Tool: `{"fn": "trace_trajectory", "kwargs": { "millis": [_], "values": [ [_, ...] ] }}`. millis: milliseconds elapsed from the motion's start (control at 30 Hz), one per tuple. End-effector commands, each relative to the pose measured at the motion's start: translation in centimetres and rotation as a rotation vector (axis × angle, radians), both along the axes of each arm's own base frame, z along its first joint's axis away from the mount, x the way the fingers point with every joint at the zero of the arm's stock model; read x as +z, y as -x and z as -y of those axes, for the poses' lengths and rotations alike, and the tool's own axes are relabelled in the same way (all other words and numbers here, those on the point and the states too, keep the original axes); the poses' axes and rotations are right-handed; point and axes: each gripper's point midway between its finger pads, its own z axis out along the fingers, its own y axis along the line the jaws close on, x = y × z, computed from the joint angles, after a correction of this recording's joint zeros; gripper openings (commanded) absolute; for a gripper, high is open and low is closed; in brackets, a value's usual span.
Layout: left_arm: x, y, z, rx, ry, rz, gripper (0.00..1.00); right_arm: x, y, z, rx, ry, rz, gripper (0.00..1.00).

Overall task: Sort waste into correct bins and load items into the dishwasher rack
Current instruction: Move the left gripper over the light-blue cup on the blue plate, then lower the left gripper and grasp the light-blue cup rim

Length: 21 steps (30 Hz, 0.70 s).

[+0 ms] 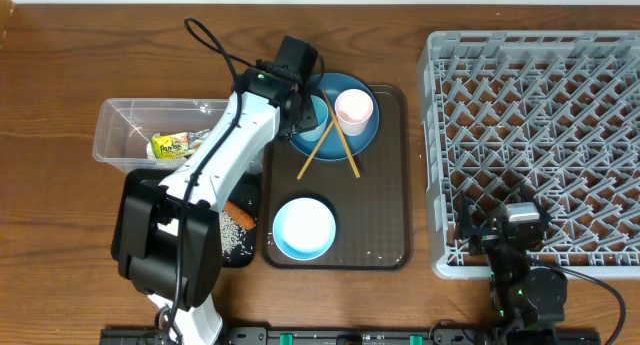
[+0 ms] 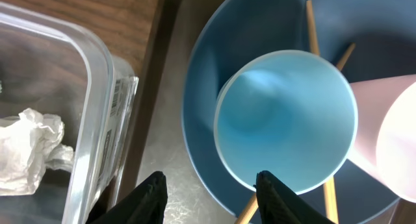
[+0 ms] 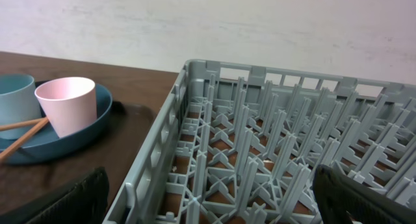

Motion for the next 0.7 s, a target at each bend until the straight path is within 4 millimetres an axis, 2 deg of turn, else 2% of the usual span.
{"fn": "trace_trajectory", "kwargs": {
  "millis": [0,433,667],
  "values": [
    [-0.3,-0.2,-0.1,0.011,0.000,0.004,0.47,-0.1,0.0,-0.1,0.007,0.013,0.000,0.99],
    [-2.6,-1.1,0.3,0.012,-0.006,-0.011,0.47,-0.1,0.0,-0.1,0.007,0.013,0.000,0.99],
    [-2.7,-1.3,0.4,0.011,-0.004,-0.005,0.46,-0.1,0.0,-0.1,0.007,0.013,0.000,0.99]
  ]
}}
